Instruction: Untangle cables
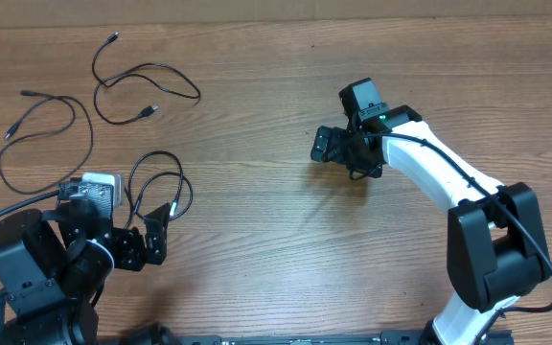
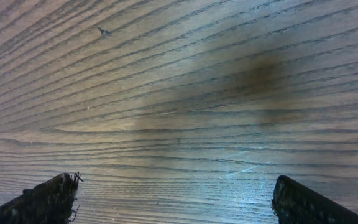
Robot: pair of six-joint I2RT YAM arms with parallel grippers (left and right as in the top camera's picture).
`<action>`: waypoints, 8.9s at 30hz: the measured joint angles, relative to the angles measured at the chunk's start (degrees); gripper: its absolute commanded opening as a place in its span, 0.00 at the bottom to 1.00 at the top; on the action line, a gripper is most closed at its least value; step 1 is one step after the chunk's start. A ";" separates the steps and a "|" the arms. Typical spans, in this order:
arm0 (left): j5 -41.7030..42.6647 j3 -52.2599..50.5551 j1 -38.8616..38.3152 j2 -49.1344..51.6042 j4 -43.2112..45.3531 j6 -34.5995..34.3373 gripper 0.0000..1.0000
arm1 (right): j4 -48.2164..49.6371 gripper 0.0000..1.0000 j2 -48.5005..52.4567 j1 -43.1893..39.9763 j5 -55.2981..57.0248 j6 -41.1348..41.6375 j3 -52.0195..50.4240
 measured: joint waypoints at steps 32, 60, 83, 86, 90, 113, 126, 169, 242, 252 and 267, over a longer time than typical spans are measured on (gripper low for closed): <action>-6.03 -41.27 -21.55 -39.67 36.00 -20.74 1.00 | 0.02 1.00 0.00 0.00 0.02 -0.02 -0.02; -18.49 -61.57 -21.55 -40.13 59.52 -19.37 1.00 | 0.04 1.00 0.00 0.00 0.00 0.00 -0.02; -23.04 -61.57 -21.55 -40.13 58.99 -19.39 1.00 | 0.07 1.00 0.00 0.00 0.02 -0.02 -0.02; -23.04 -61.57 -21.55 -40.13 58.99 -19.39 1.00 | 0.04 1.00 0.00 0.00 0.02 0.00 -0.02; -23.02 -61.57 -21.55 -40.13 58.99 -19.39 1.00 | 0.04 1.00 0.00 0.00 0.00 -0.02 -0.02; -23.04 -61.59 -21.55 -40.15 58.99 -19.39 1.00 | 48.70 1.00 -17.88 -13.66 0.61 0.04 -19.54; -23.04 -61.59 -21.55 -40.13 58.99 -19.39 1.00 | 51.25 1.00 -66.51 -18.95 0.61 -0.02 -43.47; -23.04 -61.59 -21.55 -40.24 59.01 -19.39 1.00 | 40.15 1.00 -106.79 -27.56 0.61 0.02 -73.85; -23.04 -61.59 -21.55 -40.24 58.99 -19.39 1.00 | 39.60 1.00 -106.60 -21.16 3.58 -34.69 -73.88; -23.04 -61.59 -21.55 -40.24 59.01 -19.39 1.00 | 39.60 1.00 -106.60 -21.16 3.58 -34.67 -73.85; -23.04 -61.59 -21.55 -40.24 58.99 -19.39 1.00 | 39.67 1.00 -106.60 -21.16 3.58 -34.67 -73.85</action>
